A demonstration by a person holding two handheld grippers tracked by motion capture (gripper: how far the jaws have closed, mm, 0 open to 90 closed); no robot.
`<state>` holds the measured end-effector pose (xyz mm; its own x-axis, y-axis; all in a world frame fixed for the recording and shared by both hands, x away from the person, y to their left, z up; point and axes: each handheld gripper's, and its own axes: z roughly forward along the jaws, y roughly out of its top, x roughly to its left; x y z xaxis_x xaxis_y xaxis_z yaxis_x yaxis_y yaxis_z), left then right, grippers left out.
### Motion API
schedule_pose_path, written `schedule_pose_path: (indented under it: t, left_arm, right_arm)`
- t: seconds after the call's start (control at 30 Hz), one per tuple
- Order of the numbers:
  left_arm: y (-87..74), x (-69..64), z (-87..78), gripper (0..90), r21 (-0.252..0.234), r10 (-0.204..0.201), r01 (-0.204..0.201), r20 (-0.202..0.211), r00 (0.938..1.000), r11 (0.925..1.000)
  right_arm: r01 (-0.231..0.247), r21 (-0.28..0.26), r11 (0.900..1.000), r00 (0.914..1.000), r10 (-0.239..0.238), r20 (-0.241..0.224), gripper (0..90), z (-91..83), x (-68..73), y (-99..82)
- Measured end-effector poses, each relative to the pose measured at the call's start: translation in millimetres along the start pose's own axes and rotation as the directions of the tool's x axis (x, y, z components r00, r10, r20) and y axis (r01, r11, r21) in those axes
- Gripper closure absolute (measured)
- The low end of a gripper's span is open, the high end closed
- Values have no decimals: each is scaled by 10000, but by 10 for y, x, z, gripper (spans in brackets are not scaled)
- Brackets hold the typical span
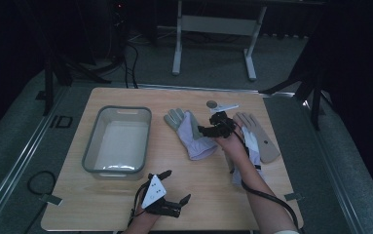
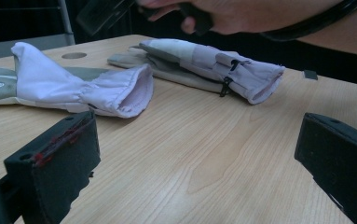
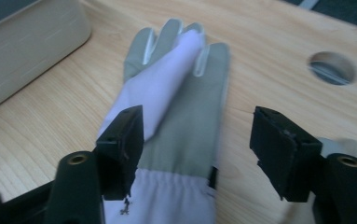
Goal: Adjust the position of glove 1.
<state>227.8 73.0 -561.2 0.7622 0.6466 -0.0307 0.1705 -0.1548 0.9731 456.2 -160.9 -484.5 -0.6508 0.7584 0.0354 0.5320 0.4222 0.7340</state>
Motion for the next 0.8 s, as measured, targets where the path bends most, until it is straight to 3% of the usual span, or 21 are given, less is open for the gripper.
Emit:
schedule_pose_path:
  t: [0.07,0.3,0.63,0.77,0.8]
  left_arm:
    - [0,0,-1,0,-6,5,-5,2,10000,10000]
    - [-1,2,-3,0,-30,7,-7,31,10000,10000]
    - [-1,8,-2,0,-4,-37,37,73,10000,10000]
    - [-2,7,-3,0,-36,-49,49,36,10000,10000]
    - [-3,6,-5,0,-57,-45,45,34,10000,10000]
  right_arm:
    - [133,242,9996,9998,-130,-141,381,144,23,1]
    - [490,944,9943,9988,-493,2,485,409,29,-11]
    - [236,1553,9876,9997,-225,-87,521,644,14,-108]
    - [262,1606,9867,9996,-247,-111,599,662,11,-120]
    - [406,1522,9875,9992,-400,-74,681,663,24,-129]
